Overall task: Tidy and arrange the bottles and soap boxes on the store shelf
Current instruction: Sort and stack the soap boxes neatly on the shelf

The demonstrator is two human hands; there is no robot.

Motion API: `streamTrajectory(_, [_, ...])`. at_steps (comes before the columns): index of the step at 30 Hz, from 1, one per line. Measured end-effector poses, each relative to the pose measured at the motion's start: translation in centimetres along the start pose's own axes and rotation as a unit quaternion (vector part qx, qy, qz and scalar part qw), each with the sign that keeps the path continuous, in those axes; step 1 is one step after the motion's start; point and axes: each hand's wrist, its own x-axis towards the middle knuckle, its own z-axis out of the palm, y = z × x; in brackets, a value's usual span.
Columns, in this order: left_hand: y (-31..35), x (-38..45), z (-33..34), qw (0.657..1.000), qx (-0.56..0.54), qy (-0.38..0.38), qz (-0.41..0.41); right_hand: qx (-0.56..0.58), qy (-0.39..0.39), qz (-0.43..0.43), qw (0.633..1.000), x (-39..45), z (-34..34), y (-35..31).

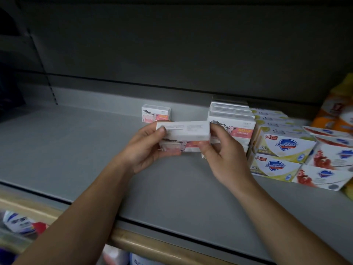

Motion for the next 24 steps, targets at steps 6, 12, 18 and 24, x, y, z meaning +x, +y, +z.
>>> streamTrajectory(6, [0.0,0.3,-0.2,0.996,0.002,0.045,0.071,-0.083,-0.021,-0.057,0.995,0.1,0.0,0.2])
streamTrajectory(12, [-0.4,0.5,0.3,0.995,0.041,0.055,0.068,-0.162,-0.021,-0.084,0.983,0.0,0.0,-0.4])
streamTrajectory(18, [-1.7,0.4,1.9,0.992,0.100,0.063,0.052,-0.329,0.010,-0.143,0.933,-1.1,1.2,-1.4])
streamTrajectory(24, [-2.1,0.5,2.3,0.995,0.068,0.075,0.022,-0.376,-0.020,-0.123,0.918,-1.1,-0.1,-2.1])
